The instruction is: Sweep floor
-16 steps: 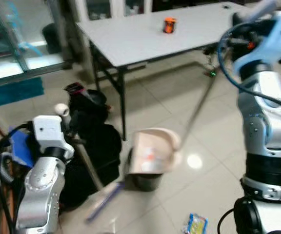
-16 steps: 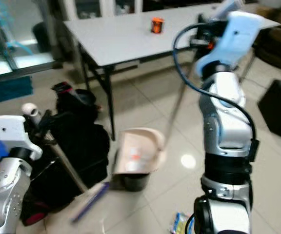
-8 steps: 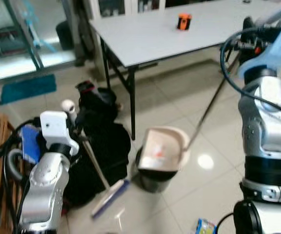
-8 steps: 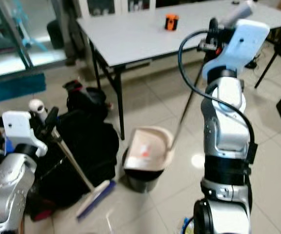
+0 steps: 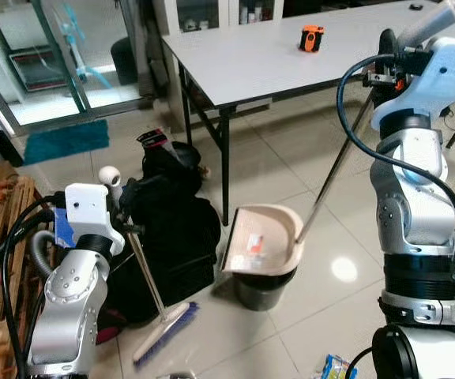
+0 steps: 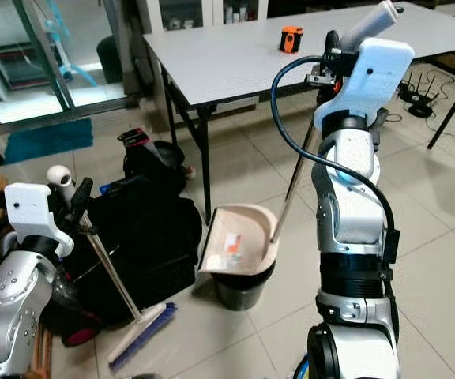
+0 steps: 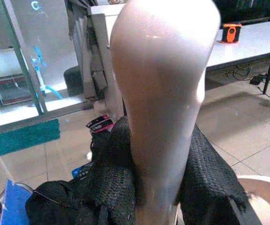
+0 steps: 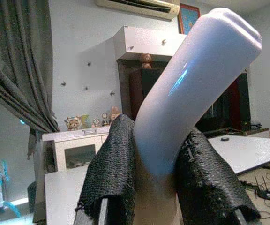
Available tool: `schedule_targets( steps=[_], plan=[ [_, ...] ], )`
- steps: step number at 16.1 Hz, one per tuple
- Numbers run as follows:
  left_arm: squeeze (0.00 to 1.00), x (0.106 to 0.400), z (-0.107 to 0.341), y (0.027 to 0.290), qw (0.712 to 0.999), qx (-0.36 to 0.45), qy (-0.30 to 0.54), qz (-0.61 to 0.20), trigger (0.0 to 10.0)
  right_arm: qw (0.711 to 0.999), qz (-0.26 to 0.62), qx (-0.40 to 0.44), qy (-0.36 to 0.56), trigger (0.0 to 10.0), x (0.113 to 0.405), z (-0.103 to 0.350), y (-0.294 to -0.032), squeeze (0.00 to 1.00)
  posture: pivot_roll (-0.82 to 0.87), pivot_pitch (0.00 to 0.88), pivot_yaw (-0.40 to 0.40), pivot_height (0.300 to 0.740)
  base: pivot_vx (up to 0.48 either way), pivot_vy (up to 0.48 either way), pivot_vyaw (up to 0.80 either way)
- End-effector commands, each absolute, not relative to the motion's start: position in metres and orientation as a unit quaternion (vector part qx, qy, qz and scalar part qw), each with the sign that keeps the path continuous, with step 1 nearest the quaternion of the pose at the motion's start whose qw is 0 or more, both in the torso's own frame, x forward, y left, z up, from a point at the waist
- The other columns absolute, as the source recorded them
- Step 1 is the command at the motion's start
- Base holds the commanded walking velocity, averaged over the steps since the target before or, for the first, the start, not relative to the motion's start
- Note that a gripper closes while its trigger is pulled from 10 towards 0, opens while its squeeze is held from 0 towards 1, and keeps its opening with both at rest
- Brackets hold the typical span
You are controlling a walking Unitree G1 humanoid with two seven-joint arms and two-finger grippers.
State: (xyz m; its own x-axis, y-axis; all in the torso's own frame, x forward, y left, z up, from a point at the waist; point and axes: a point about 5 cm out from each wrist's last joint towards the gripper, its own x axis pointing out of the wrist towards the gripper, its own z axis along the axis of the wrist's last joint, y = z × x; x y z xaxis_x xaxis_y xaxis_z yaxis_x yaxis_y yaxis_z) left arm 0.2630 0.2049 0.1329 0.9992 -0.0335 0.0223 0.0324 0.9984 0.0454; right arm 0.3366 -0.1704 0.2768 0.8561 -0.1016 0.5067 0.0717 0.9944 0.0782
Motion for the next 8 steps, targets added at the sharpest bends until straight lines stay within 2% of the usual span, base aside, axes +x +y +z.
schedule_targets(
  steps=[1,6,8],
  plan=[
    [0.0,0.263,0.133,0.207,0.999,0.028,-0.012,-0.015,10.0,0.955,-0.045,0.024,-0.291,10.0,0.335,0.285,-0.169,0.0,0.11,0.0,0.048,0.74,0.0,0.0,0.0],
    [0.0,0.258,0.132,0.209,0.999,0.03,-0.011,-0.012,10.0,0.949,-0.041,-0.025,-0.312,10.0,0.338,0.278,-0.162,0.0,0.11,0.0,0.045,0.74,0.0,0.0,0.0],
    [0.0,0.257,0.132,0.209,0.999,0.031,-0.011,-0.011,10.0,0.943,-0.014,-0.038,-0.33,10.0,0.337,0.275,-0.146,0.0,0.11,0.0,0.046,0.74,0.0,0.0,0.0]
  ],
)
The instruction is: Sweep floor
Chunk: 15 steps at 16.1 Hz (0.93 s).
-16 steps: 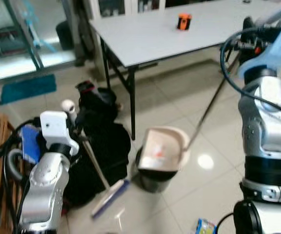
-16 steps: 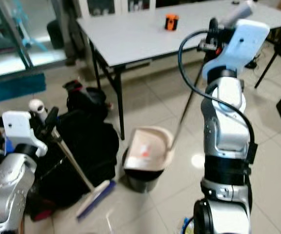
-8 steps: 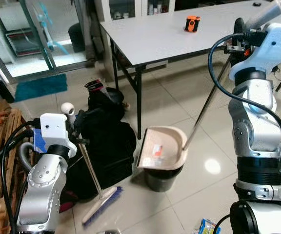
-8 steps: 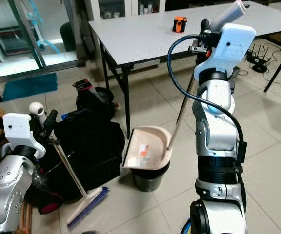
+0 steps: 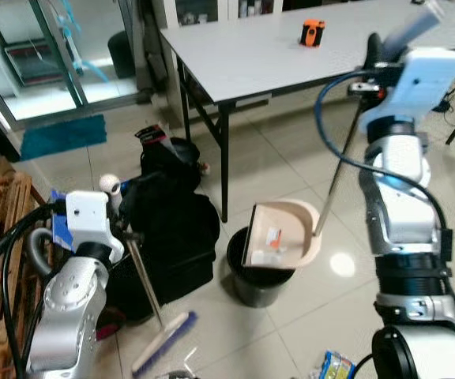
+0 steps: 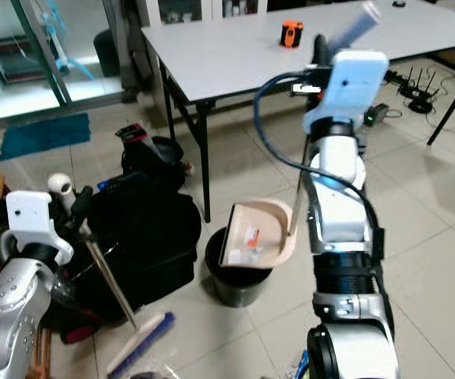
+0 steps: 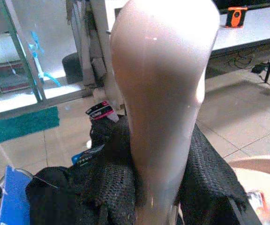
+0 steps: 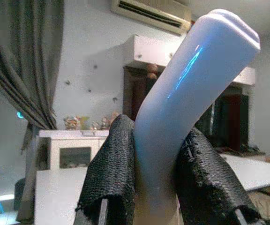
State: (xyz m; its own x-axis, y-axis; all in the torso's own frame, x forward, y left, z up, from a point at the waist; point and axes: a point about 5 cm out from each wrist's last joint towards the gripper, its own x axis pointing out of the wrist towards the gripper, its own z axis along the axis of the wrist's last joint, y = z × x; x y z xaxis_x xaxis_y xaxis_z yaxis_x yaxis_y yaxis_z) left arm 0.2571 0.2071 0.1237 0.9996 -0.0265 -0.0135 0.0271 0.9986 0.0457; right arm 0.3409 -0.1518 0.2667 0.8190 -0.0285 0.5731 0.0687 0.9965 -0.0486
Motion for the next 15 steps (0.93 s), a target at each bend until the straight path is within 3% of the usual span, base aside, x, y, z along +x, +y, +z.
schedule_targets(
  steps=[1,4,6,8,12,15],
  plan=[
    [0.0,0.257,0.132,0.209,0.999,0.031,-0.011,-0.011,10.0,0.942,-0.005,-0.046,-0.333,10.0,0.337,0.274,-0.141,0.0,0.11,0.0,0.046,0.74,0.0,0.0,0.0],
    [0.0,0.257,0.131,0.209,0.999,0.033,-0.011,-0.012,10.0,0.932,0.037,-0.077,-0.352,10.0,0.331,0.267,-0.119,0.0,0.11,0.0,0.045,0.74,0.0,0.0,0.0],
    [0.0,0.258,0.132,0.209,0.999,0.035,-0.013,-0.014,10.0,0.905,0.098,-0.15,-0.387,10.0,0.32,0.263,-0.095,0.0,0.11,0.0,0.048,0.74,0.0,0.0,0.0],
    [0.0,0.261,0.133,0.208,0.999,0.036,-0.015,-0.017,10.0,0.898,0.134,-0.153,-0.389,10.0,0.313,0.253,-0.078,0.0,0.11,0.0,0.051,0.74,0.0,0.0,0.0],
    [0.0,0.267,0.137,0.206,0.999,0.036,-0.019,-0.021,10.0,0.898,0.159,-0.152,-0.382,10.0,0.311,0.246,-0.069,0.0,0.1,0.0,0.07,0.74,0.0,0.0,0.0],
    [0.0,0.271,0.138,0.202,0.999,0.035,-0.022,-0.028,10.0,0.877,0.197,-0.208,-0.385,10.0,0.305,0.239,-0.06,0.0,0.09,0.0,0.078,0.74,0.0,0.0,0.0]
  ],
)
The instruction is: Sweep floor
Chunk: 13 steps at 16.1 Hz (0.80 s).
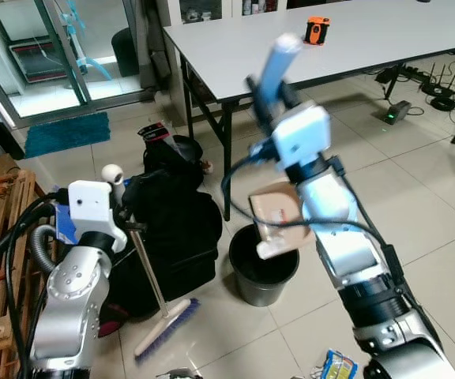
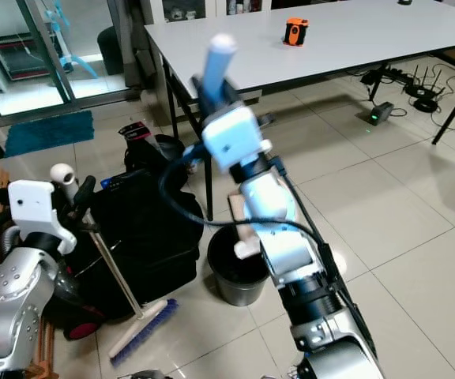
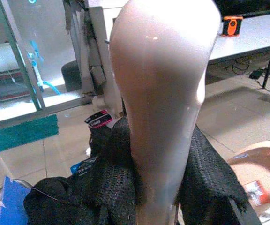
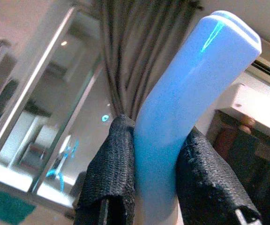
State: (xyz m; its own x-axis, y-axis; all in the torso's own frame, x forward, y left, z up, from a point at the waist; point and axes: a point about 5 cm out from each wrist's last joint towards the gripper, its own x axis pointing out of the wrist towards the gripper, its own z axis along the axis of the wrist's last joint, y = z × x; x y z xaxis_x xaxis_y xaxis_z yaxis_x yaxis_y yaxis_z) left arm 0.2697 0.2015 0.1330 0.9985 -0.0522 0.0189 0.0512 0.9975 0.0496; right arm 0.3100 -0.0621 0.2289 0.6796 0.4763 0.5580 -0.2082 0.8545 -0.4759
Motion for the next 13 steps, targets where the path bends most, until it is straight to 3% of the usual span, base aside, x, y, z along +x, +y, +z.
schedule_targets(
  steps=[1,8,10,11,13],
  plan=[
    [0.0,0.274,0.138,0.199,0.999,0.035,-0.022,-0.032,10.0,0.873,0.202,-0.221,-0.386,10.0,0.304,0.237,-0.06,0.0,0.09,0.0,0.075,0.74,0.0,0.0,0.0],
    [0.0,0.276,0.136,0.2,0.999,0.037,-0.021,-0.034,10.0,0.862,0.22,-0.242,-0.388,10.0,0.299,0.233,-0.052,0.0,0.1,0.0,0.074,0.74,0.0,0.0,0.0],
    [0.0,0.277,0.135,0.199,0.998,0.037,-0.016,-0.037,10.0,0.863,0.187,-0.27,-0.385,10.0,0.305,0.238,-0.064,0.0,0.09,0.0,0.076,0.74,0.0,0.0,0.0],
    [0.0,0.28,0.129,0.193,0.998,0.04,-0.004,-0.053,10.0,0.88,0.116,-0.281,-0.365,10.0,0.312,0.25,-0.094,0.0,0.07,0.0,0.078,0.74,0.0,0.0,0.0],
    [0.0,0.284,0.126,0.183,0.997,0.04,0.001,-0.07,10.0,0.894,0.04,-0.28,-0.347,10.0,0.311,0.259,-0.124,0.0,0.06,0.0,0.083,0.74,0.0,0.0,0.0]
  ],
)
